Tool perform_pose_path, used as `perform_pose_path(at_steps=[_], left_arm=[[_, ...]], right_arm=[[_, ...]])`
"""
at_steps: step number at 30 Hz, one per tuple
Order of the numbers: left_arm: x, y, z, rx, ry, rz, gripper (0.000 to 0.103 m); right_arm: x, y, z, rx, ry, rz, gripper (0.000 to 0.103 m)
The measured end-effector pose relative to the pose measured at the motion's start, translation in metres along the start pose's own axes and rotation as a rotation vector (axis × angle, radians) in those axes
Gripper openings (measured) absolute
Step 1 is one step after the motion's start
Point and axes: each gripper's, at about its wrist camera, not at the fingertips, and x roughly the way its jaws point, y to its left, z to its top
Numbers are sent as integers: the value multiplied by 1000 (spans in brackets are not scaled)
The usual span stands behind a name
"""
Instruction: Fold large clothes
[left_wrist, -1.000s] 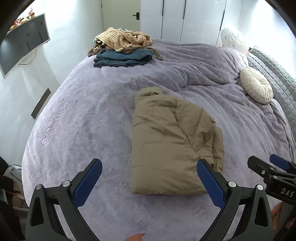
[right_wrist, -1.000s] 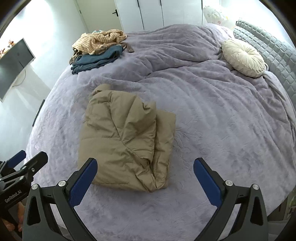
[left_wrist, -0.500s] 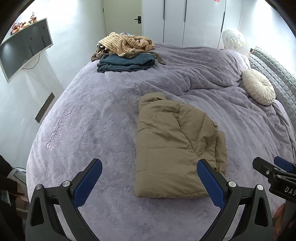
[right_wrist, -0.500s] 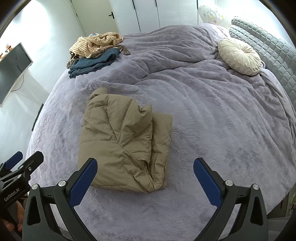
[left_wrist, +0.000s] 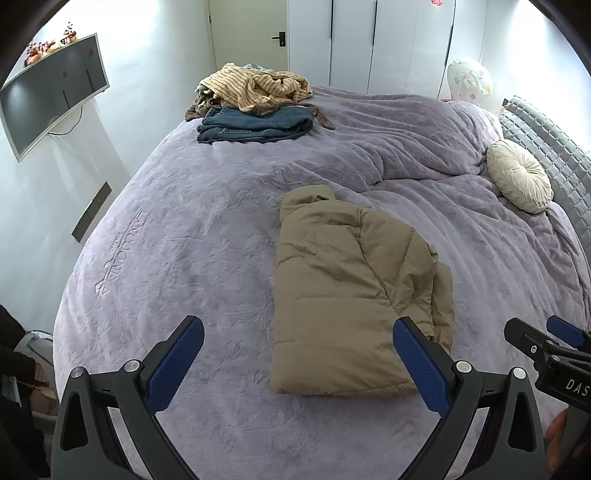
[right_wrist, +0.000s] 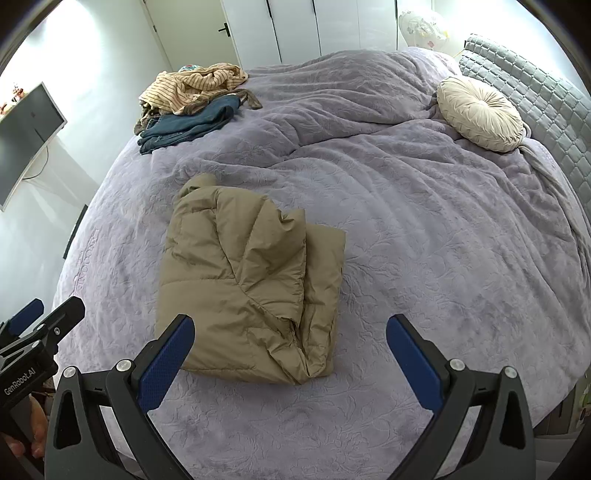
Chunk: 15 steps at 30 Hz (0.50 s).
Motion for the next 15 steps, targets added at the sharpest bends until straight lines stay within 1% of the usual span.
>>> perform_pose_path(at_steps=[15], left_arm=[[0, 0, 0, 1, -1, 0, 102]], right_arm=[[0, -1, 1, -2, 0, 2, 103]])
